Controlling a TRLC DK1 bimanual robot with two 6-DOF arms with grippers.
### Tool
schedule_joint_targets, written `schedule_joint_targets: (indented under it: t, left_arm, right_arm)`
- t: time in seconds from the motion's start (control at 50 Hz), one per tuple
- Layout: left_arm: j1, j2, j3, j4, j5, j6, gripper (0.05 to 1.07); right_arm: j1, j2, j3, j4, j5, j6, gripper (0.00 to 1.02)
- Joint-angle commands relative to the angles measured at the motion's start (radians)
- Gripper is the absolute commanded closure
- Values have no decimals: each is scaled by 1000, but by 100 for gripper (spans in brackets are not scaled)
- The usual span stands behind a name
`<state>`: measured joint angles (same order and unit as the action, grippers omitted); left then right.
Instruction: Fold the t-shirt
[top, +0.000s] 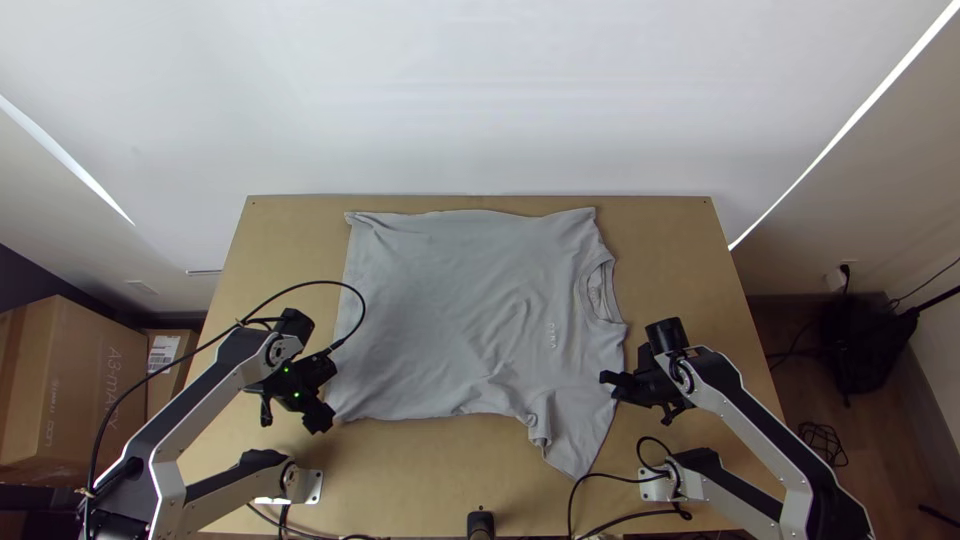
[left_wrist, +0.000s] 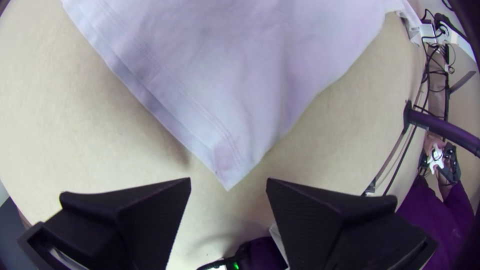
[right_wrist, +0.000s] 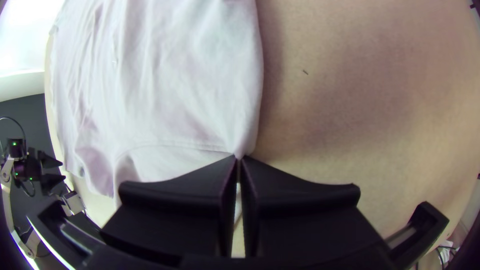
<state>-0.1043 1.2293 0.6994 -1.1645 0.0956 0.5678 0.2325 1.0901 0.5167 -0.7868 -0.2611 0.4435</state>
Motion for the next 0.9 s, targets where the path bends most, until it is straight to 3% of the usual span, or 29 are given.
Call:
schedule_joint_targets:
  t: [0.0,0.14,0.2,0.22,0.4,0.62,0.76,0.88]
  left_arm:
    - [-8,19,-15,23,10,-13,52]
    - [-11,21,-55,88,30,12,77]
    - [-8,16,-61,104,69,37,101]
    - [-8,13,-61,109,79,44,105]
    - [104,-16,-31,131,118,61,105]
    - [273,-22,60,232,164,50,105]
    - [305,-45,114,333,170,-77,105]
    - [293,-82,190,408,170,-204,105]
  right_arm:
    - [-5,-10,-29,8,16,-6,100]
    - [-5,-10,-27,8,14,-6,100]
    - [-9,-15,-24,8,16,-6,100]
    - [-13,-18,-23,8,16,-8,100]
    - [-90,-99,5,8,19,-11,100]
    - [-219,-128,78,3,19,-108,100]
    - [-216,-177,155,-3,14,-123,100]
    - [-147,-185,261,3,11,-121,100]
